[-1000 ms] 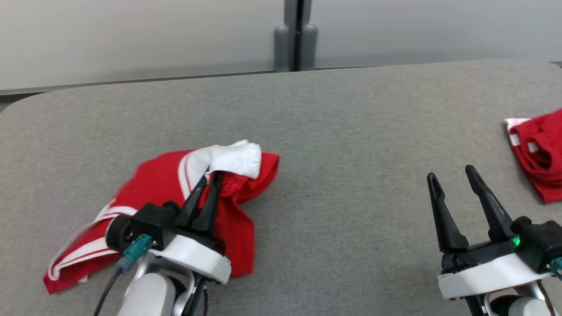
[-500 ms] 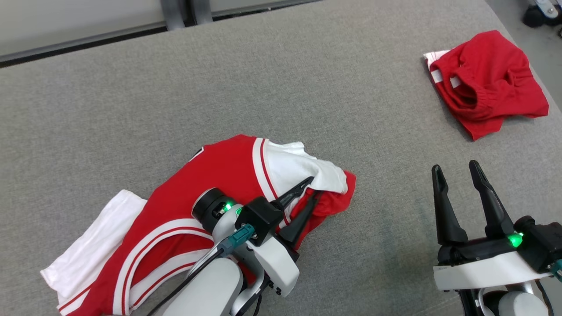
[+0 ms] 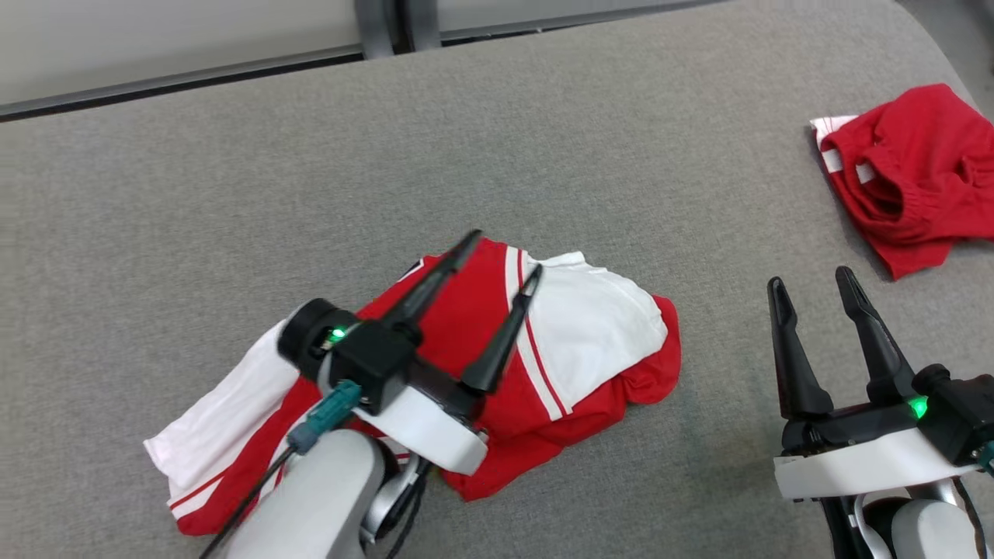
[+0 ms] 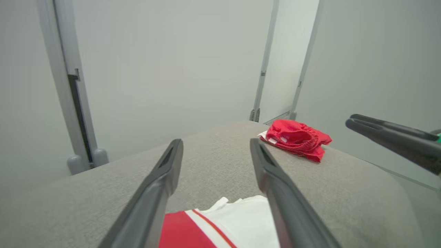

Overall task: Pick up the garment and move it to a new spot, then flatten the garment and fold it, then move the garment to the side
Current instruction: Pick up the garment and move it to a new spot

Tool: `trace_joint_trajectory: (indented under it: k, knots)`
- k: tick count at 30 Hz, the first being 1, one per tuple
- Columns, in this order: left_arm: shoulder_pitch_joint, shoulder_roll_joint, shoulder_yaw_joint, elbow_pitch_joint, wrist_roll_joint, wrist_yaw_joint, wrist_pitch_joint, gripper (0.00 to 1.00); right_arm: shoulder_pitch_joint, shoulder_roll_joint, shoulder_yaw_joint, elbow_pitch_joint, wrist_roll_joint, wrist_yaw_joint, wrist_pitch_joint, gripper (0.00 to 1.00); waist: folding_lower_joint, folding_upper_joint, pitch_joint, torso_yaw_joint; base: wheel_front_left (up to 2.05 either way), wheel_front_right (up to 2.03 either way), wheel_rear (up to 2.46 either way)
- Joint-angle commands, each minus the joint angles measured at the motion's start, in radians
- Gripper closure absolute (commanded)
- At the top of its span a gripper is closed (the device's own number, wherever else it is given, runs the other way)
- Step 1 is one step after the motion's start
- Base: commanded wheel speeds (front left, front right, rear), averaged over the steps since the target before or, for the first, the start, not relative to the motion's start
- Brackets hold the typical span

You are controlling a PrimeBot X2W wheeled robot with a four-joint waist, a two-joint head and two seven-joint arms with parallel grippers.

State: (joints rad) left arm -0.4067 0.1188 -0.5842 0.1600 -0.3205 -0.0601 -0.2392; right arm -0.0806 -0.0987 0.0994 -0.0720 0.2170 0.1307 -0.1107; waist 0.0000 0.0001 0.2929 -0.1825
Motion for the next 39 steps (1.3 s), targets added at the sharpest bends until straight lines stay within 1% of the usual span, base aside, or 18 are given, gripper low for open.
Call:
trace_joint_trajectory:
  k: [1,7,13,17,19,21,25,32,39]
  knots:
    - [0.015,0.010,0.013,-0.003,-0.007,0.010,-0.005,0.00,0.007,-0.008,-0.002,-0.003,-0.006,0.000,0.007,0.00,0.0000,-0.0001,-0.034,0.035,0.00,0.00,0.00]
    - [0.072,0.065,0.157,-0.009,-0.043,0.088,-0.021,0.00,0.018,-0.028,0.004,-0.017,-0.007,0.000,0.034,0.00,0.0000,-0.0001,-0.086,0.090,0.00,0.00,0.00]
    - [0.165,0.123,0.307,-0.014,-0.067,0.143,-0.026,0.00,0.044,-0.040,-0.005,-0.026,-0.009,0.000,0.061,0.00,0.0000,-0.0001,-0.138,0.131,0.00,0.00,0.00]
    - [0.250,0.150,0.387,-0.029,-0.071,0.159,-0.026,0.00,0.068,-0.043,-0.009,-0.027,-0.009,0.000,0.077,0.00,0.0000,-0.0001,-0.172,0.150,0.00,0.00,0.00]
    - [0.289,0.166,0.413,-0.031,-0.076,0.154,-0.026,0.00,0.078,-0.047,-0.010,-0.029,-0.007,0.000,0.083,0.00,0.0000,-0.0001,-0.186,0.156,0.00,0.00,0.00]
    - [0.323,0.176,0.425,-0.027,-0.077,0.147,-0.026,0.00,0.089,-0.051,-0.008,-0.026,-0.004,0.000,0.091,0.00,0.0000,-0.0001,-0.201,0.159,0.00,0.00,0.00]
    - [0.380,0.175,0.424,-0.035,-0.072,0.146,-0.026,0.00,0.116,-0.058,-0.010,-0.019,0.000,0.000,0.101,0.00,0.0000,-0.0001,-0.235,0.161,0.00,0.00,0.00]
    - [0.458,0.167,0.411,-0.059,-0.081,0.162,-0.019,0.00,0.167,-0.062,-0.016,-0.021,-0.003,0.000,0.123,0.00,0.0000,-0.0001,-0.288,0.158,0.00,0.00,0.00]
    - [0.484,0.170,0.399,-0.086,-0.077,0.178,0.003,0.00,0.181,-0.065,-0.015,-0.024,0.000,0.000,0.137,0.00,0.0000,-0.0001,-0.298,0.160,0.00,0.00,0.00]
